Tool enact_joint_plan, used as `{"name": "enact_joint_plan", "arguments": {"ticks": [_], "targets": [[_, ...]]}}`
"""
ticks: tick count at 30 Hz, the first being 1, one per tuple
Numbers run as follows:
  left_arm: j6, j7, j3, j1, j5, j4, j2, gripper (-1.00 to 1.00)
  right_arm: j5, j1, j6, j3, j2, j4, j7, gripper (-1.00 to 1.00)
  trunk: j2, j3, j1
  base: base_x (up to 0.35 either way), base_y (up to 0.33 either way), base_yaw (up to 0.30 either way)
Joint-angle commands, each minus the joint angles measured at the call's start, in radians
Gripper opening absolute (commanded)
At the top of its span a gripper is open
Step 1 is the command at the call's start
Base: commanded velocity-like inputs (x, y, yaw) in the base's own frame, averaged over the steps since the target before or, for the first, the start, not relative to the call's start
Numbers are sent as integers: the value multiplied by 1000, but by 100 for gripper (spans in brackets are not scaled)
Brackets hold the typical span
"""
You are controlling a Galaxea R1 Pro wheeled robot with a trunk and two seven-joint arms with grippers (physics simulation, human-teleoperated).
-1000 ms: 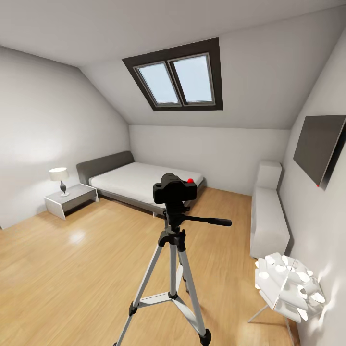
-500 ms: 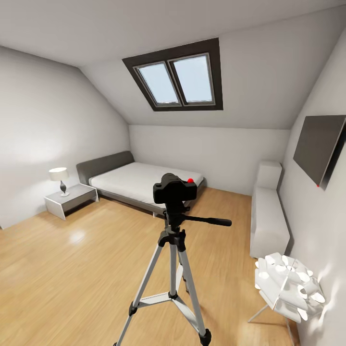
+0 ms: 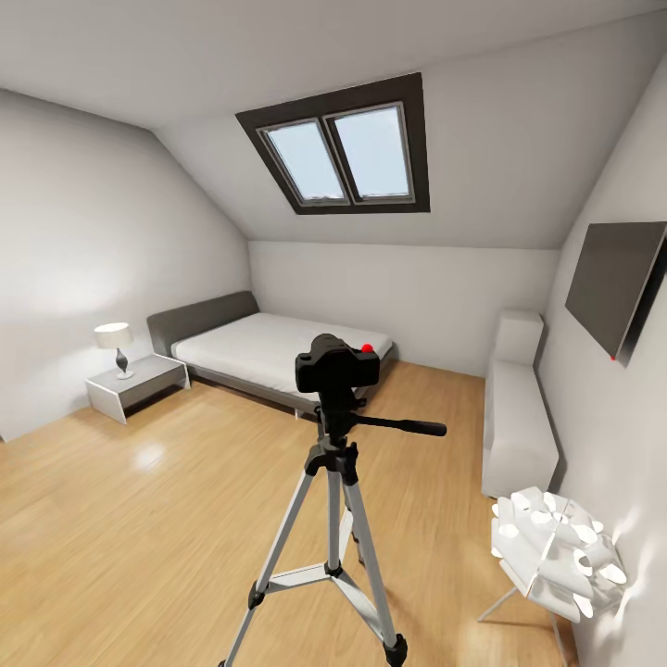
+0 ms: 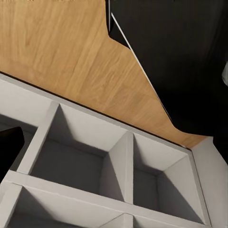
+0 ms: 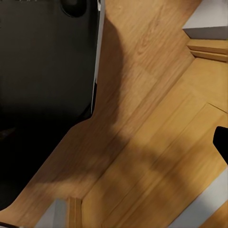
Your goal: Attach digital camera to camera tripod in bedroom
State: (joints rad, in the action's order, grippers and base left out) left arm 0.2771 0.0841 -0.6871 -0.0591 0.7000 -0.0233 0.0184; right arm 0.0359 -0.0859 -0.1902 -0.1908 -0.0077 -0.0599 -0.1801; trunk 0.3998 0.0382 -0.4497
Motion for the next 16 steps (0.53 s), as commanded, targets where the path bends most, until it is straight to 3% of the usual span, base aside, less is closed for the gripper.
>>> {"name": "enact_joint_plan", "arguments": {"ticks": [1,16], "targets": [[4,5,-8,-1,10,-3,0,100,4,0,-5,-7,0,-1,-2,100,0,0,0,0,0,0],[4,5,-10,-1,10,-4,2,100,3,0,-5,-8,0,0,-2,100,0,0,0,0,0,0]]}}
